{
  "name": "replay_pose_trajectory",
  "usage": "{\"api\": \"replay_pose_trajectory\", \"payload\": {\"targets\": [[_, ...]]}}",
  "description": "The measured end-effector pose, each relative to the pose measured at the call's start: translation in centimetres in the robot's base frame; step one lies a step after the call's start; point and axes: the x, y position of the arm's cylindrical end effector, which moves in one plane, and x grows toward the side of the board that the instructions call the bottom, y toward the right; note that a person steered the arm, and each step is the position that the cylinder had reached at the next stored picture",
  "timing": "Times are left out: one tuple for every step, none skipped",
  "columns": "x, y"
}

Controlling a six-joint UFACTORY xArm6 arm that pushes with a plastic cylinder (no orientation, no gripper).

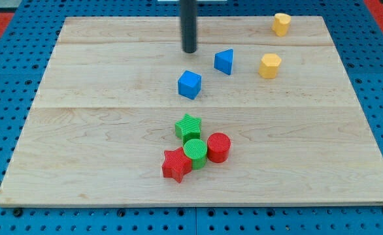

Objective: Nudge blue cube along with yellow heart a bit right

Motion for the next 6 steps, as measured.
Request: {"api": "replay_pose_trajectory", "payload": {"targets": [[1.3,6.8],[1.5,2.2],[2.6,-0.6],[0.9,-1.6],[0.8,-8.4],[3.3,-15.5]]}}
